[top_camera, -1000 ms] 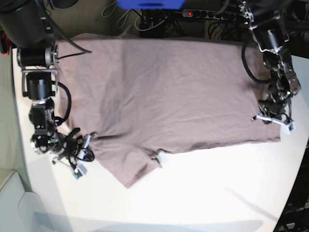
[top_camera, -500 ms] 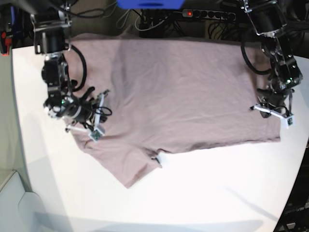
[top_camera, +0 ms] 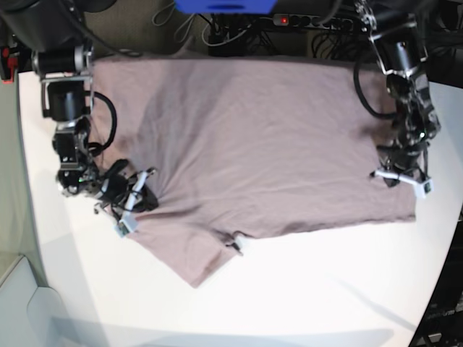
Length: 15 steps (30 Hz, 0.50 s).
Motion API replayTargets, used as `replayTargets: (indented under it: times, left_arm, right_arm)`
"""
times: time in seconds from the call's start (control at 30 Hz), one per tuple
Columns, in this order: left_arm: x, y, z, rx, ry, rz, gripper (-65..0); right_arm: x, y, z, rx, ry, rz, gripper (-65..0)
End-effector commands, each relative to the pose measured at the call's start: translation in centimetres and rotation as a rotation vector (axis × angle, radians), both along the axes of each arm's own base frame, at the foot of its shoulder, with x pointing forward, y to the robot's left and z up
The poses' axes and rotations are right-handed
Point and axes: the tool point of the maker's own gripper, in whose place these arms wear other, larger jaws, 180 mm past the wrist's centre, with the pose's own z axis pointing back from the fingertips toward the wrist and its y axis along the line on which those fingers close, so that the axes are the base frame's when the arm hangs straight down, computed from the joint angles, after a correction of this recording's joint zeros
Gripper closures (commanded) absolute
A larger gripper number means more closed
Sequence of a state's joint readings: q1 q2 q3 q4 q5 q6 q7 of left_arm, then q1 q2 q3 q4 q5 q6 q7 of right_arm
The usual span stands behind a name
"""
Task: Layout the t-shirt on the table in an organized manner, then fold the t-shirt properly
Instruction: 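Grasp the shirt edges with both grippers and pull them apart, then hold the shirt edges with both grippers and stretch the body flat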
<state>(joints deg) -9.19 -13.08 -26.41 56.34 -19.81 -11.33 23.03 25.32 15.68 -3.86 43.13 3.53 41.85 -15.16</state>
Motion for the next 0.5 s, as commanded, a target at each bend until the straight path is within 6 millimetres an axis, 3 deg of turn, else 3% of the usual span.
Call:
replayTargets:
  times: [0.0, 0.1, 0.33, 0.47]
  left_arm:
    - [0.3, -1.3, -1.3, -0.015, 0.071, -0.035, -0.2]
    - [2.8, -2.9, -1.2, -0.015, 0.048, -0.072, -0.2]
    - [9.2, -5.5, 2.8, -0.004, -0.051, -0.132, -0.2]
    - [10.3, -5.1, 4.4, -0.005, -0.067, -0.131, -0.2]
  right_arm:
    - [0.3, -3.2, -0.6, -0.116, 0.044, -0.030, 0.0]
    - [2.1, -4.9, 0.5, -0.109, 0.021, -0.074, 0.0]
    - [6.1, -8.5, 4.3, -0.141, -0.102, -0.197, 0.0]
    - [7.5, -8.9, 6.1, -0.147, -0.136, -0.207, 0.0]
